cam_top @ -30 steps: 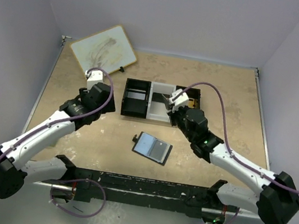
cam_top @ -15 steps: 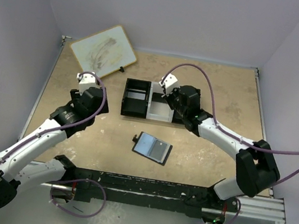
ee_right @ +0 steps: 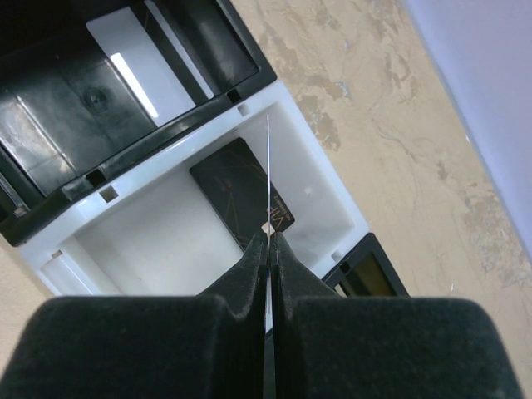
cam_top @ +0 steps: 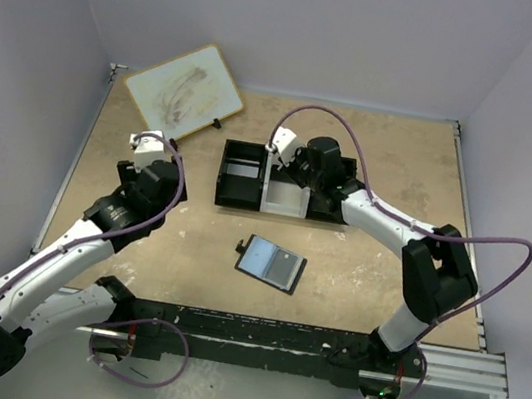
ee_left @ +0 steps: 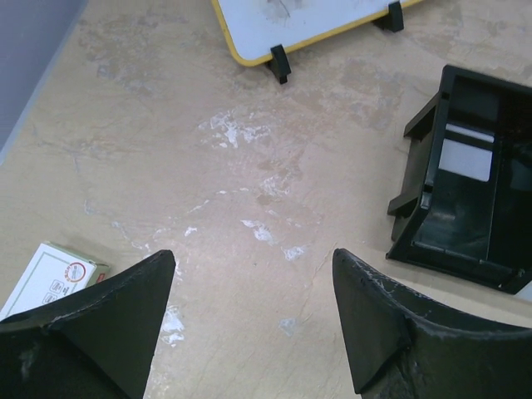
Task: Take the credit cards out of the card holder
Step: Place the credit card in the storage box.
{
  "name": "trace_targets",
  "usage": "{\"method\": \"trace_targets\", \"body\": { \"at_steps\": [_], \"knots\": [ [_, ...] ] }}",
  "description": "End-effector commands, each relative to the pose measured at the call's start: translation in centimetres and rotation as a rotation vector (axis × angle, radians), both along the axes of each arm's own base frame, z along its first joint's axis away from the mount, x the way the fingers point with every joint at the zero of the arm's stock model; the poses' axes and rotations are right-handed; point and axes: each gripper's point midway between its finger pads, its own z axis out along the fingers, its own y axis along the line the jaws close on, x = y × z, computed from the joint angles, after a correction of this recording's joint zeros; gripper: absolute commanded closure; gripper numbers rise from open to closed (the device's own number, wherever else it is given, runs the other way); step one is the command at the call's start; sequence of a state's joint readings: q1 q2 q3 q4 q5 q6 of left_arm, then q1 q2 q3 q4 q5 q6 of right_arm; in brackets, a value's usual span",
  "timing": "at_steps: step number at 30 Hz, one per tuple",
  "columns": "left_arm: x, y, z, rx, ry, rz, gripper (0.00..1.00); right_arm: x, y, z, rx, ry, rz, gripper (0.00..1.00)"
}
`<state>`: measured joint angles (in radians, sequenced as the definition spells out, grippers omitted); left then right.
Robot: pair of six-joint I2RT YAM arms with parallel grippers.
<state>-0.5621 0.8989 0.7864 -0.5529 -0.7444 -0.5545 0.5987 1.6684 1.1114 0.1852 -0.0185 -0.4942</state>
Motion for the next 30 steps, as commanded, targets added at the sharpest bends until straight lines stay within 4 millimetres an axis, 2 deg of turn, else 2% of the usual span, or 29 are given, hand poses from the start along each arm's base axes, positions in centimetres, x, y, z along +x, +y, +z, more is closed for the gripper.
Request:
{"method": "trace_targets", "body": {
  "at_steps": [1,5,9,16,25,30],
  "knots": [
    [0.4,1.0,2.3,-0.004,-0.108,0.047,0.25,1.3,-0.4,0.4,-0.059,-0.043,0.0,1.0],
    [0.2,1.4,2.8,-0.005,-0.129,0.062,0.25,1.6,-0.5,-0.8,-0.138,-0.055,0.04,1.0],
    [0.1,1.7,3.1,-0.008,-0.14,0.072,0.25,2.7,-0.7,-2.0,-0.218,-0.074,0.05,1.0],
    [-0.2,2.2,3.4,0.004,-0.142,0.098,0.25,4.1,-0.3,-2.0,-0.3,-0.14,0.101,1.0],
    [-0.8,3.2,4.5,-0.015,-0.19,0.145,0.25,5.1,0.3,-4.4,-0.336,-0.09,0.138,1.0],
    [-1.0,3.5,4.7,-0.015,-0.201,0.156,0.25,5.2,0.3,-5.2,-0.331,-0.126,0.14,1.0]
  ]
}}
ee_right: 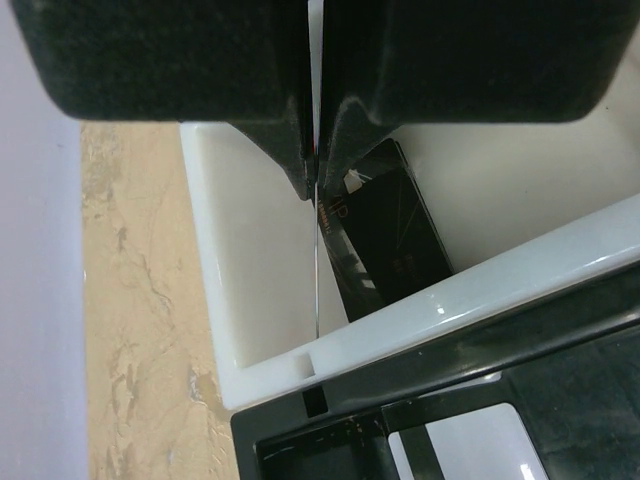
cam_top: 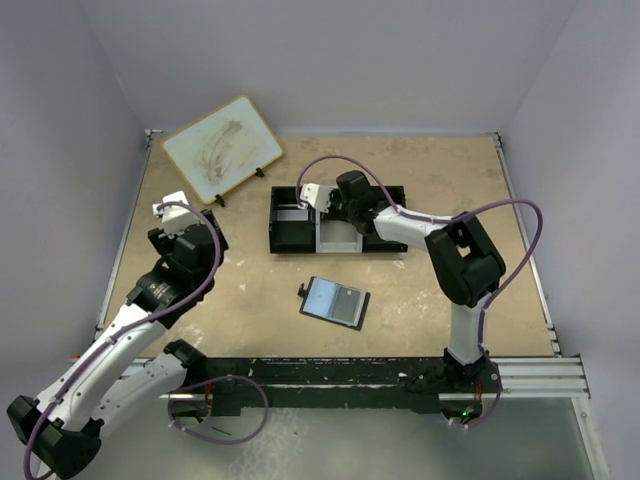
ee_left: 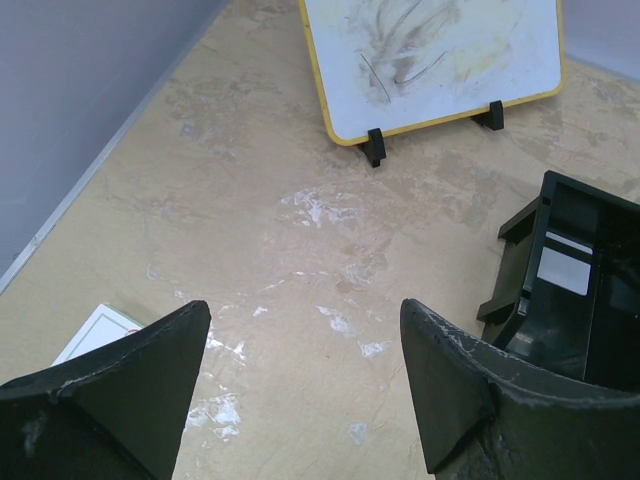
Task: Take the credit cards out of the card holder
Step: Place the credit card in the storage box.
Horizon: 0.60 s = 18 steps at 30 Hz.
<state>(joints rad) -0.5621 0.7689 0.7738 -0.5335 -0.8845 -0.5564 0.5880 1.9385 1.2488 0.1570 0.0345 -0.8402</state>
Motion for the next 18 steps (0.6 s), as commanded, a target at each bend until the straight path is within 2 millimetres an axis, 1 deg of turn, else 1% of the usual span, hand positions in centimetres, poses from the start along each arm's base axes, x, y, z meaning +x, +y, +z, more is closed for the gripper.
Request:
{"method": "trace_targets", "body": {
  "at_steps": [1,4,11,14,17,18],
  "knots": [
    [0.0,0.6,1.1,-0.007,-0.041,0.038,0.25,0.9,0.5,1.5,0.028,-0.081,0.025,1.0],
    [0.0,0.7,1.0,-0.003,-0.038,0.043,0.25,1.1,0.2,0.4,0.01,-0.069,0.006,1.0],
    [0.1,0.6,0.8,0.002,-0.028,0.039,0.25,0.7,0.4,-0.3,0.013,-0.037,0.012,0.95],
    [0.2,0.5,0.7,0.004,-0.025,0.039,0.25,0.5,0.5,-0.6,0.013,-0.009,0.016,0.88],
    [0.2,0.5,0.7,0.008,-0.021,0.039,0.25,0.5,0.6,-0.9,0.027,0.017,-0.005,0.85],
    [0.2,0.5,0.6,0.008,-0.019,0.039,0.25,0.6,0.7,-0.7,0.036,0.021,-0.009,0.8]
  ]
}}
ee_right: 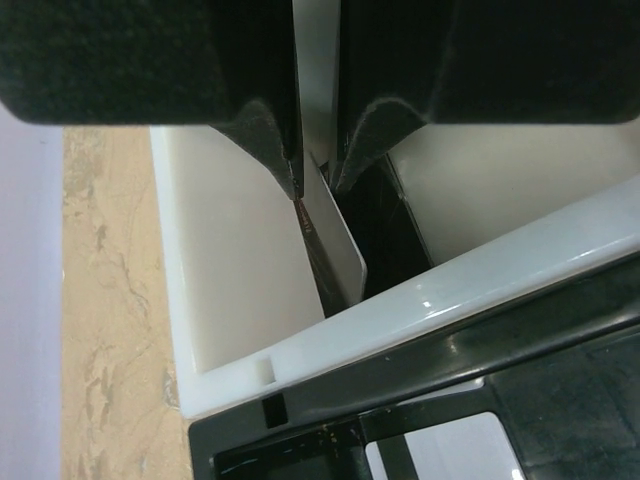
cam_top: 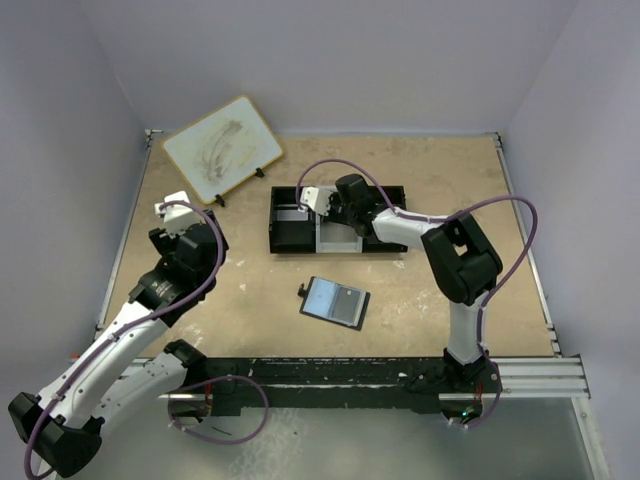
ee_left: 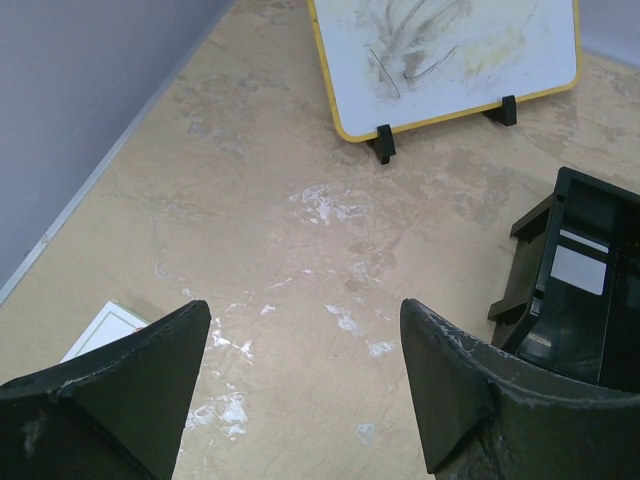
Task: Take the credit cards out of the card holder
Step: Place the credit card in the storage box.
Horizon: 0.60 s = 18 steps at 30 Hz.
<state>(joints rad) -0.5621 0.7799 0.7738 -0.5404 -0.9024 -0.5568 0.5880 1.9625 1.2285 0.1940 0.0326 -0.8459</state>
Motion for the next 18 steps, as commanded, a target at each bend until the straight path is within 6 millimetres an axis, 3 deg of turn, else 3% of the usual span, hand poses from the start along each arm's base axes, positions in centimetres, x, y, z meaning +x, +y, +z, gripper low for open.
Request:
{"method": "trace_targets", "body": {
  "at_steps": [1,11,18],
  "knots": [
    [0.21,0.27,0.84,-0.008,-0.029,0.023,0.25,0.52,0.9,0.64,0.048,0.034,-0.013,0.73],
    [0.3,0.17,0.68,-0.005,-0.021,0.021,0.25,1.12,1.2,1.38,0.1,0.055,-0.075,0.68],
    [0.26,0.24,0.69,-0.004,-0.02,0.026,0.25,0.39,0.93,0.77,0.088,0.079,-0.066,0.67]
  ]
}}
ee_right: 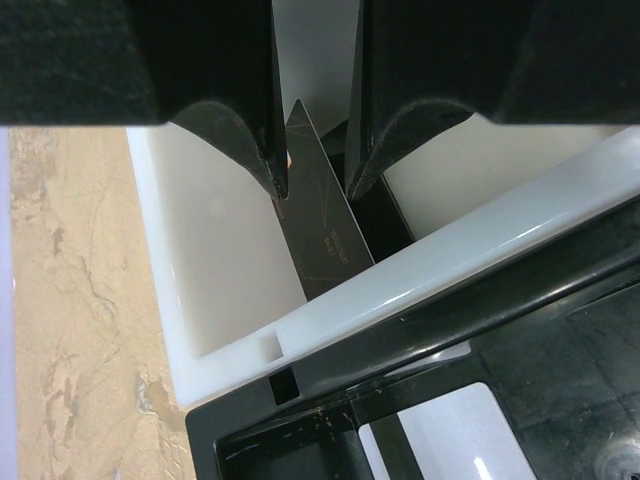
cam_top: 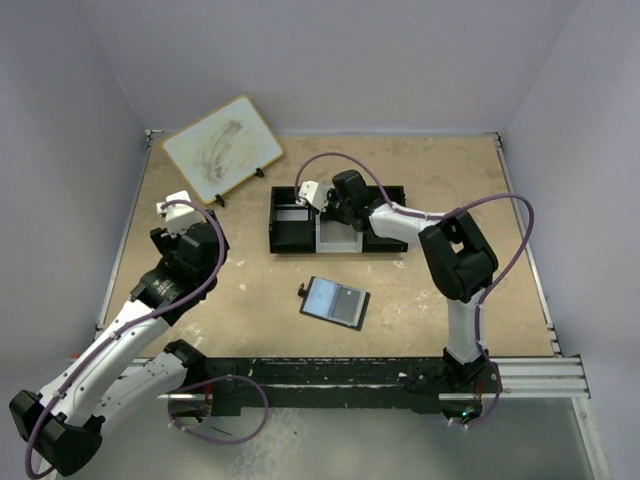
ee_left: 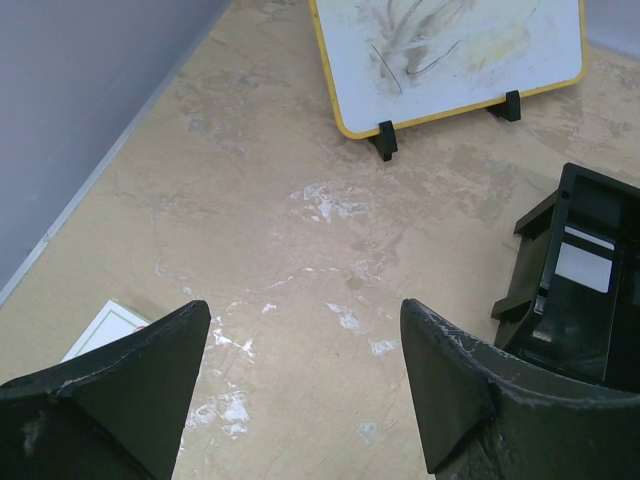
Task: Take the credit cards out of the card holder
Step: Place the credit card in the storage box.
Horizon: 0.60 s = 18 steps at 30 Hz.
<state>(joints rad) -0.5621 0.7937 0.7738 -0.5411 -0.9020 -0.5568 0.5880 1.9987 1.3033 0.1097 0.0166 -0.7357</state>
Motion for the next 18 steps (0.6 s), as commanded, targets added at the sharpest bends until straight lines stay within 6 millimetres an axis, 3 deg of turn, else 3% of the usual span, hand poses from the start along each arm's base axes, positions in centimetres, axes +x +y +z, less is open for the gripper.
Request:
{"method": "trace_targets", "body": {
  "at_steps": [1,9,18],
  "knots": [
    [0.1,0.4,1.1,-0.013,-0.034,0.03,0.25,0.2,0.4,1.2,0.032,0.006,-0.001,0.67],
    [0.0,0.5,1.2,-0.019,-0.044,0.038,0.25,0.5,0.4,0.0,0.033,0.051,-0.042,0.67],
    [0.1,0.3,1.1,-0.018,-0.035,0.031,0.25,0.8,0.1,0.8,0.043,0.022,-0.071,0.66]
  ]
}}
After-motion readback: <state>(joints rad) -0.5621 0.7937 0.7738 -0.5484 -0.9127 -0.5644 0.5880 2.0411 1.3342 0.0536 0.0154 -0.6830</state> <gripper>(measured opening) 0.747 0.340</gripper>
